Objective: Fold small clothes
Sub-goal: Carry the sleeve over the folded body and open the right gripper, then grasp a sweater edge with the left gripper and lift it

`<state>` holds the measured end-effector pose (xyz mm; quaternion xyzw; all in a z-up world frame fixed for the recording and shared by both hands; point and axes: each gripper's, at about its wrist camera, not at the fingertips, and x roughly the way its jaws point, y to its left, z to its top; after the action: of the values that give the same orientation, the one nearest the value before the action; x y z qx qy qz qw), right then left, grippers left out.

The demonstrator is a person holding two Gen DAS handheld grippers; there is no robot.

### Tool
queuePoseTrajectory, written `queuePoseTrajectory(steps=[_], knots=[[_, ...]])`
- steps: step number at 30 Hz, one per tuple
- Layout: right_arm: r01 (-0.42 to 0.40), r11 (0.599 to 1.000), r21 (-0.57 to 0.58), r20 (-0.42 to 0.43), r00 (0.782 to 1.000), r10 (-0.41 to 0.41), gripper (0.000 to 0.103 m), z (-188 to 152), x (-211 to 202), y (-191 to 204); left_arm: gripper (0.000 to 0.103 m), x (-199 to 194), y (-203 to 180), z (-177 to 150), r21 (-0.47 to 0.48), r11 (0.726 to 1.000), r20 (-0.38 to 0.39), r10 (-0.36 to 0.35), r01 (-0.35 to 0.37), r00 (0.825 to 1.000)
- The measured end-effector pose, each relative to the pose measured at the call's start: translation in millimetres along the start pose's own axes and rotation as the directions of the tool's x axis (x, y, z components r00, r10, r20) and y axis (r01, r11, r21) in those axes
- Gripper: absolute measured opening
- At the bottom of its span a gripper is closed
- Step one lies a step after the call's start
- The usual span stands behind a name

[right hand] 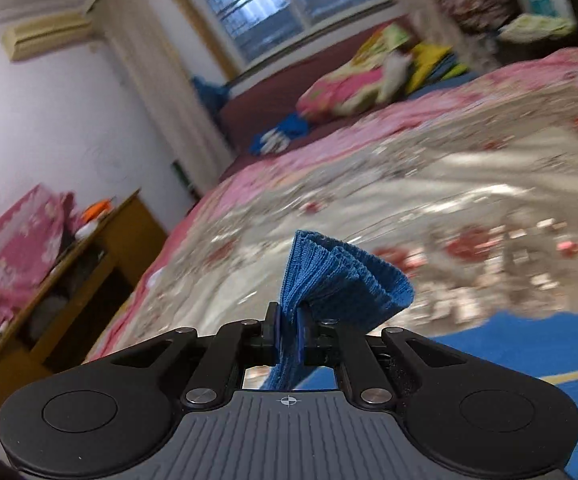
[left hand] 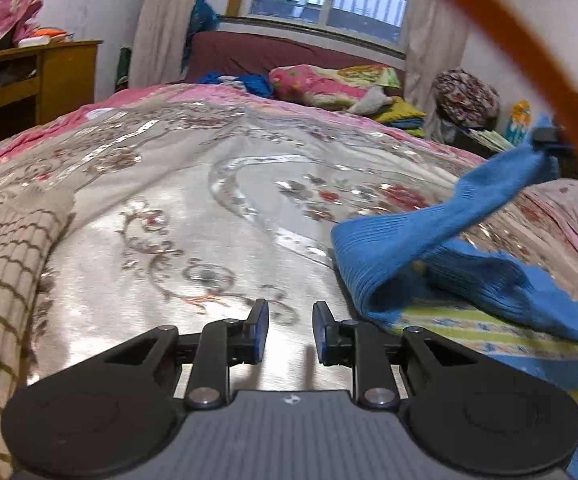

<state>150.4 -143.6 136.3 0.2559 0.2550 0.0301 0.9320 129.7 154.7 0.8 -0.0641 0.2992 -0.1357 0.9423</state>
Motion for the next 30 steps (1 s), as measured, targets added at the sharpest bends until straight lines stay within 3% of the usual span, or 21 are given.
queuePoseTrajectory(steps=[3, 7, 13, 16, 23, 26, 30], knots=[[0.066, 0.998, 0.009, 0.043, 0.997, -0.067, 0.008, -5, -28, -32, 0.030, -1, -18, -4, 0.049, 0.999, 0.000, -0.019, 0.019, 1.000], [0.150, 0.989, 0.011, -0.010, 0.989, -0.150, 0.010, -27, -37, -73, 0.030, 0, -42, -13, 0.095, 0.995, -0.022, -0.034, 0.036, 0.999], [0.139, 0.989, 0.059, -0.029, 0.990, -0.138, 0.010, -30, -34, -94, 0.031, -5, -79, -22, 0.201, 0.978, -0.034, -0.058, 0.064, 0.998], [0.154, 0.987, 0.047, -0.020, 0.988, -0.154, 0.014, -30, -37, -96, 0.039, -7, -89, -22, 0.243, 0.967, -0.024, -0.068, 0.072, 0.997], [0.202, 0.976, 0.076, -0.076, 0.978, -0.196, 0.014, -53, -51, -124, 0.041, -1, -97, -8, 0.278, 0.958, -0.019, -0.063, 0.066, 0.998], [0.217, 0.967, 0.135, -0.075, 0.975, -0.209, 0.015, -62, -58, -139, 0.041, -2, -113, -5, 0.337, 0.937, -0.006, -0.091, 0.088, 0.996], [0.184, 0.945, 0.270, 0.000, 0.981, -0.192, 0.015, -80, -85, -159, 0.045, 2, -152, 0, 0.428, 0.891, -0.001, -0.165, 0.150, 0.986]])
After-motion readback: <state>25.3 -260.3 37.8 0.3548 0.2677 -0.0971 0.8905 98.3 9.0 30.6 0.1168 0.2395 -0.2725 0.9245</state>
